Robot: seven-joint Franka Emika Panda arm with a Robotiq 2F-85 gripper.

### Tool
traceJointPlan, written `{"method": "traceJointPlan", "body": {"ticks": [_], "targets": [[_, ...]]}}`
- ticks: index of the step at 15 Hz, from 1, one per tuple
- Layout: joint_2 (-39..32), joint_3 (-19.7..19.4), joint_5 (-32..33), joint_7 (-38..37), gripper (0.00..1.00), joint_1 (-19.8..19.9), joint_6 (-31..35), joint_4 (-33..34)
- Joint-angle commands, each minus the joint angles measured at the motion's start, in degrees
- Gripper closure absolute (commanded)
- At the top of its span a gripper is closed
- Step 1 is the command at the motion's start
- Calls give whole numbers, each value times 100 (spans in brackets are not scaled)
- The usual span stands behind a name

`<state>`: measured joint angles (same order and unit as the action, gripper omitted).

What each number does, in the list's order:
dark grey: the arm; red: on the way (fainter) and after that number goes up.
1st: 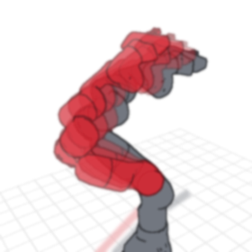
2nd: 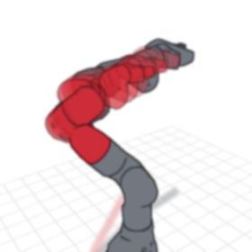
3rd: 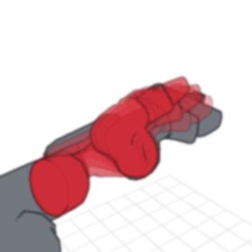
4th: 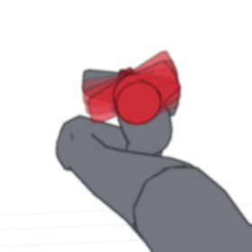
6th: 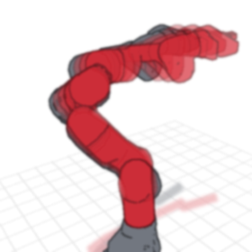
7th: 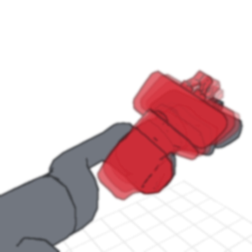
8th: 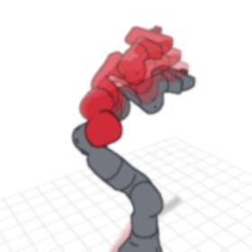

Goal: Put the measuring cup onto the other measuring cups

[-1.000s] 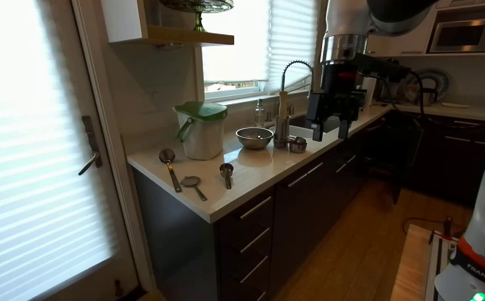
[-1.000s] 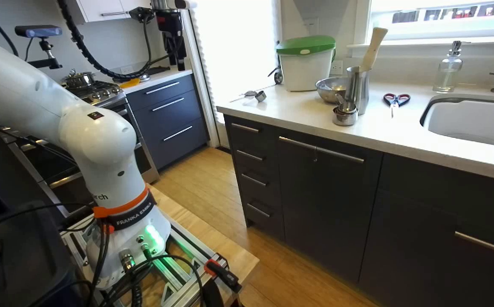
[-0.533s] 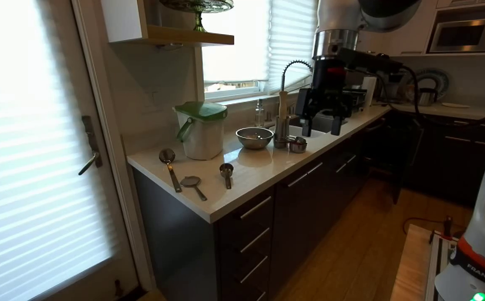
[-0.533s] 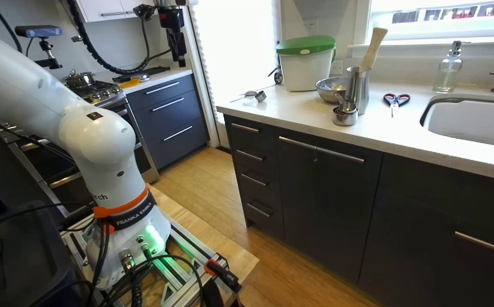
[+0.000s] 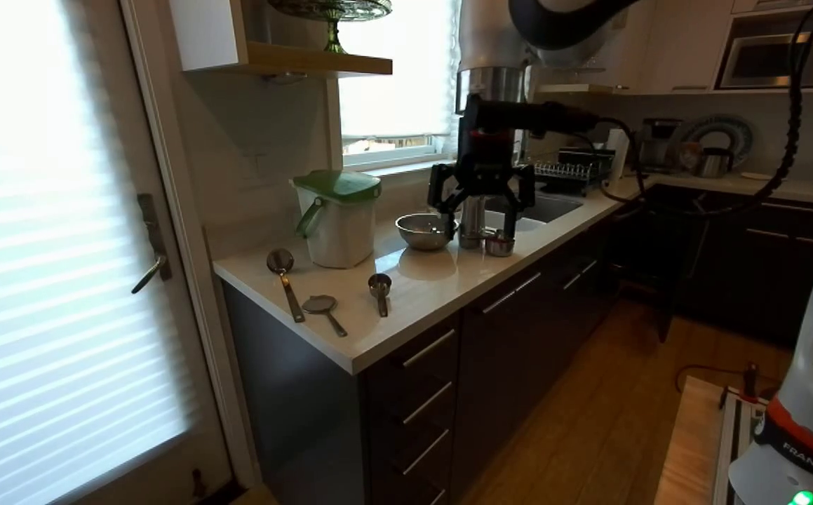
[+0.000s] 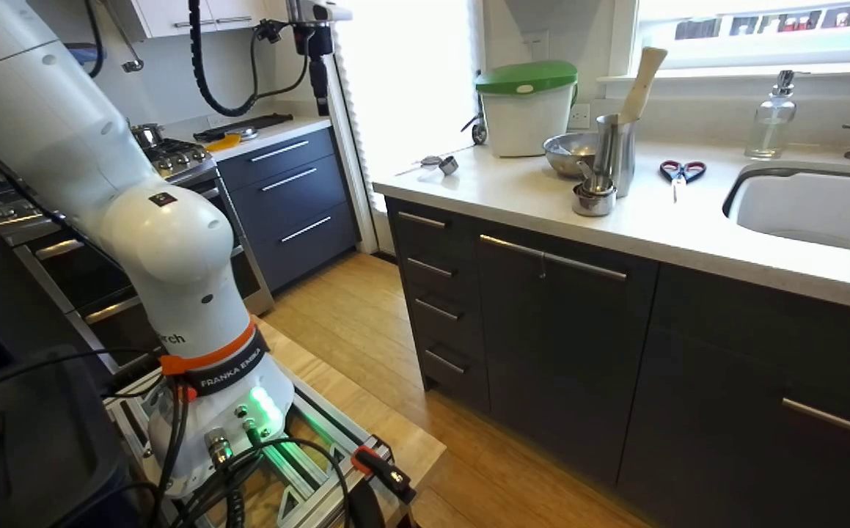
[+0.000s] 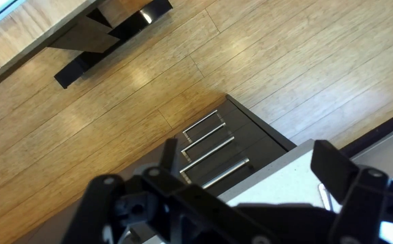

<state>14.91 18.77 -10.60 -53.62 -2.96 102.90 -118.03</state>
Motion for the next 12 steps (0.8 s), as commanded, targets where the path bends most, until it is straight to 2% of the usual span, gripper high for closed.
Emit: {"method": "traceJointPlan", "body": {"ticks": [1, 6, 10, 11, 12], "targets": [[-696, 68, 619, -942, 0, -164, 242, 489], [-1528, 24, 1664, -2074, 0, -520, 192, 1064], [-2058, -145, 2290, -2163, 0, -825, 504, 1472], [-1773, -208, 1980, -2058, 0, -836, 384, 1215], [-1859, -246, 2012, -2057, 0, -882, 403, 1285]]}}
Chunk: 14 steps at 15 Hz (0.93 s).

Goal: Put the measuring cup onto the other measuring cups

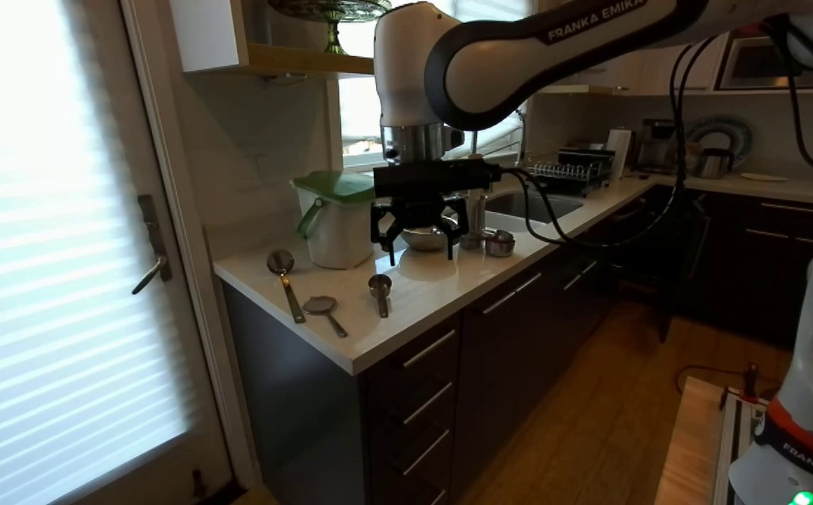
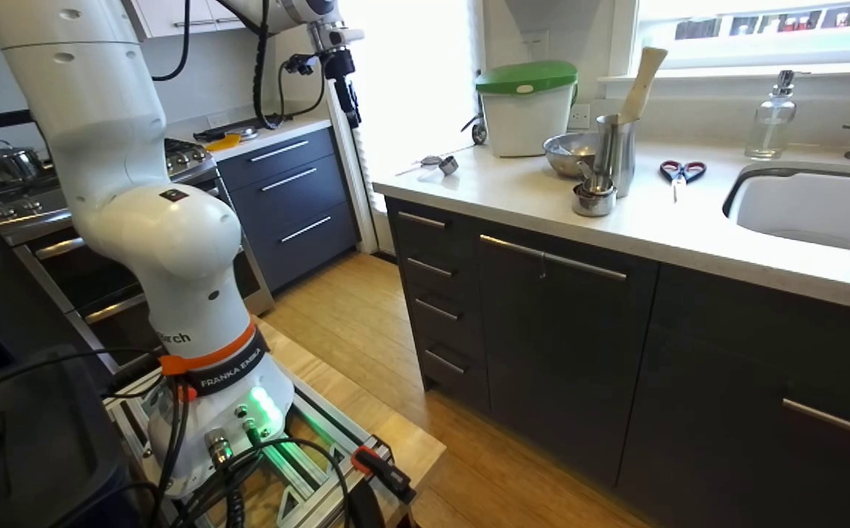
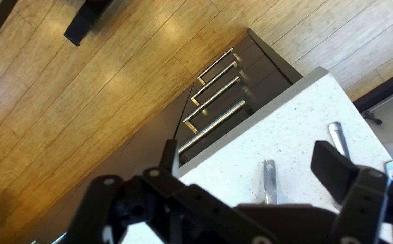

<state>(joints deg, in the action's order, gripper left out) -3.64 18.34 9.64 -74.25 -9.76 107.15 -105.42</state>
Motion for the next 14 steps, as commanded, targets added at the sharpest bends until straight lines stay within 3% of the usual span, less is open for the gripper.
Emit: {"method": "traceJointPlan", "body": {"ticks": [1, 7, 14], "targets": [[-26, -229, -13, 7, 0, -224, -23, 34], [11, -249, -11, 6, 0, -241, -24, 35], [-780, -661, 76, 563, 0, -188, 481, 456]]}}
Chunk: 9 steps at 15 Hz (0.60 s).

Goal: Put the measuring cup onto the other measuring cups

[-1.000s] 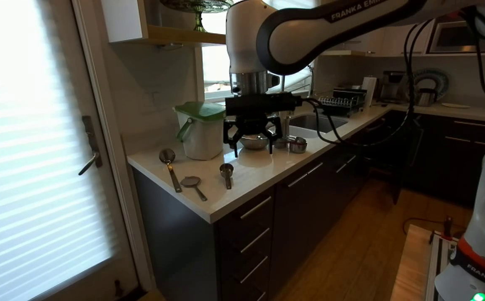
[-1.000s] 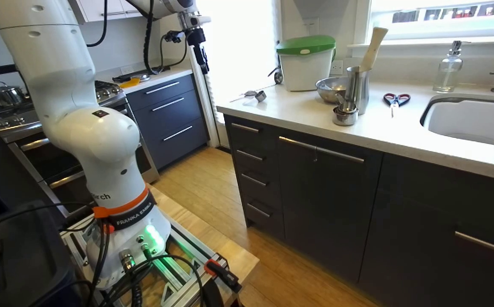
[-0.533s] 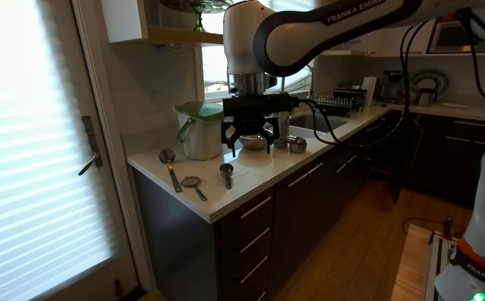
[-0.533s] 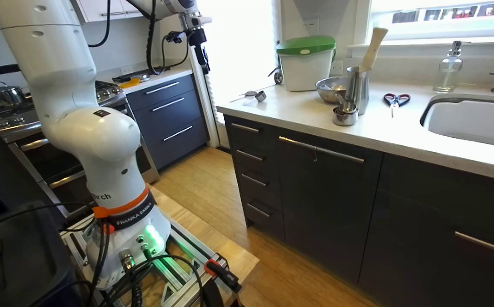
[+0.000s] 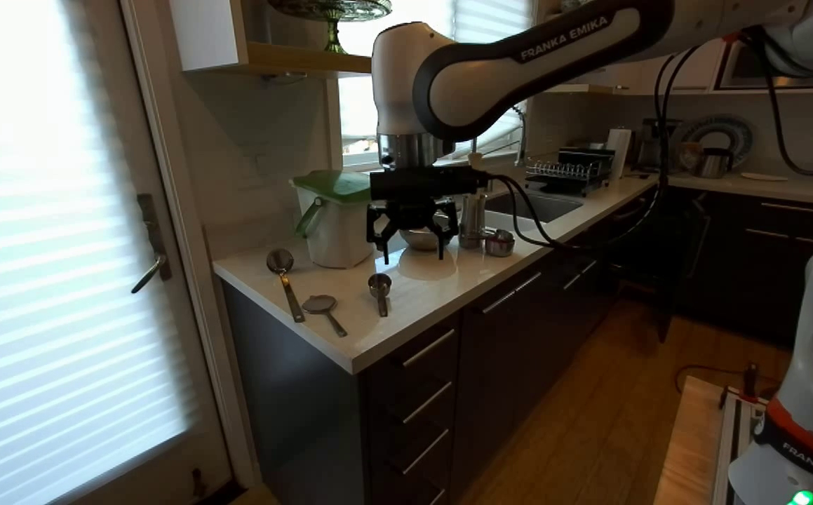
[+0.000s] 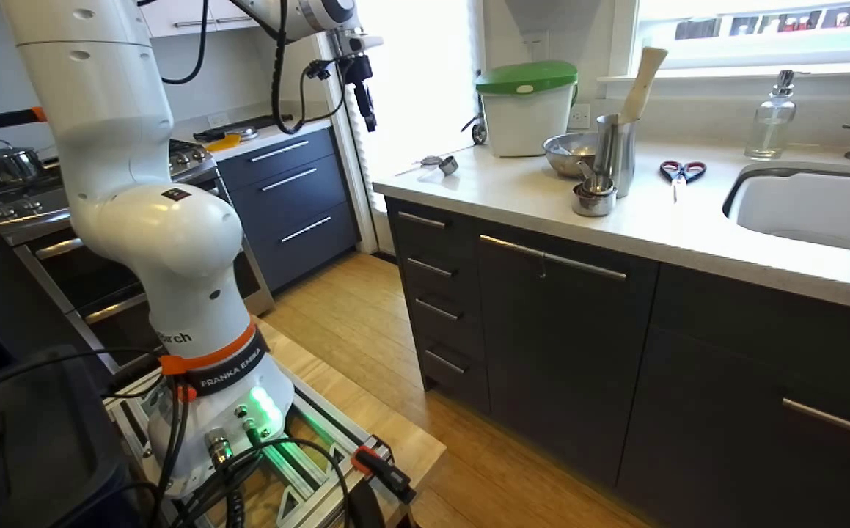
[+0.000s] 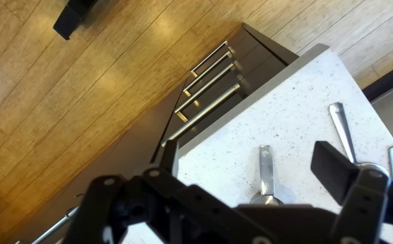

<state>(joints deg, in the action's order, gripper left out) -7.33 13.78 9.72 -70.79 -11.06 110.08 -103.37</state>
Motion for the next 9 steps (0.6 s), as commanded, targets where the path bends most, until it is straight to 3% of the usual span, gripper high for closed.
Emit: {"method": "traceJointPlan", "body": {"ticks": [1, 9], "targets": [[-533, -274, 74, 272, 0, -71, 296, 299], [-1512, -704, 273, 240, 0, -324, 709, 1003]]}}
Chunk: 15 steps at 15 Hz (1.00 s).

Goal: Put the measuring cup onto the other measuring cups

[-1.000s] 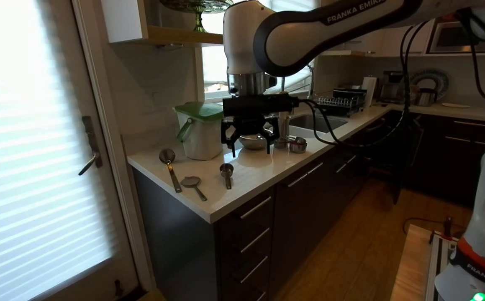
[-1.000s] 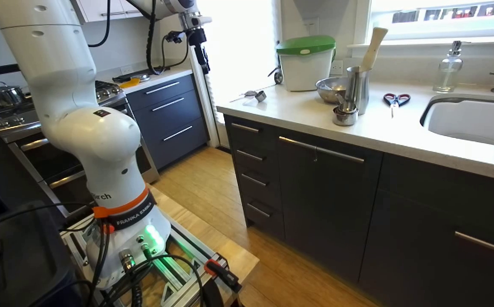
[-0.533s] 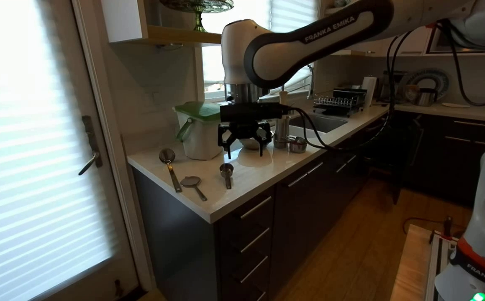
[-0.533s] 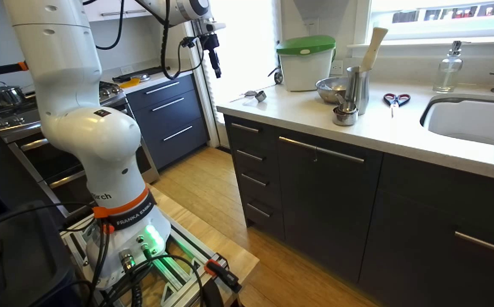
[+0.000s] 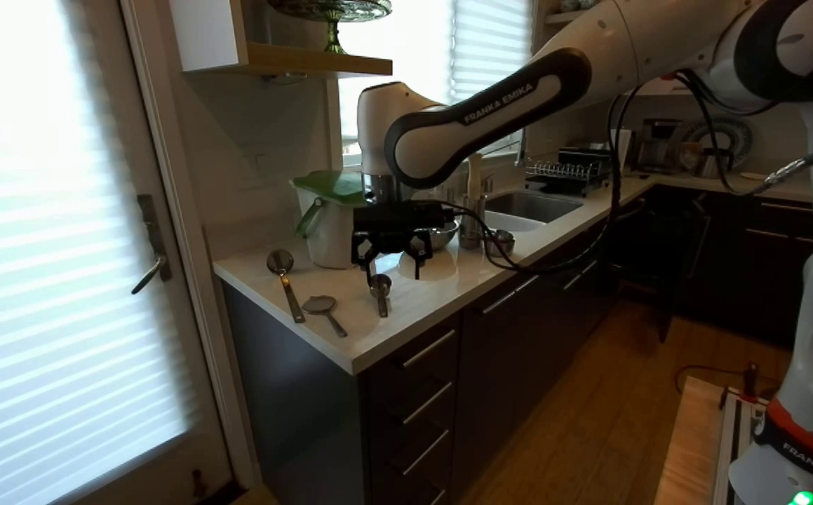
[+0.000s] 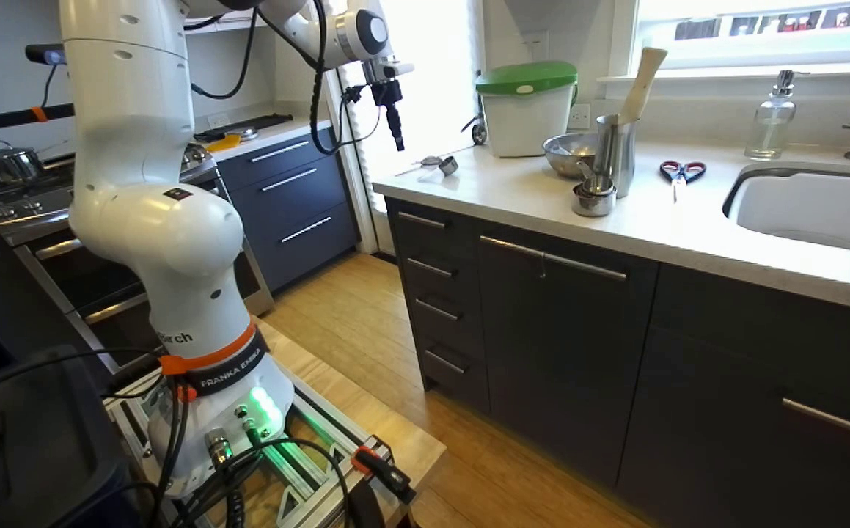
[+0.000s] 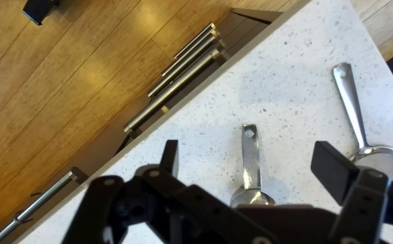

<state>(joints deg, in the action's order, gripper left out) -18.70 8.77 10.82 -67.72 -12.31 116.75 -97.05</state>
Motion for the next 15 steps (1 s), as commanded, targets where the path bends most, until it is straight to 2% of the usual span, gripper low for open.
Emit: {"method": "traceJointPlan", "body": {"ticks": [1, 11, 12, 13, 15], "targets": [[-472, -262, 190, -88, 0, -238, 34, 463], [-1140, -667, 269, -21, 0, -399, 359, 962], [-1194, -687, 237, 3, 2, -392, 382, 999], [-1245, -708, 226, 14, 9, -391, 416, 1032], [-1328, -740, 215, 33, 18, -392, 486, 1078]]}}
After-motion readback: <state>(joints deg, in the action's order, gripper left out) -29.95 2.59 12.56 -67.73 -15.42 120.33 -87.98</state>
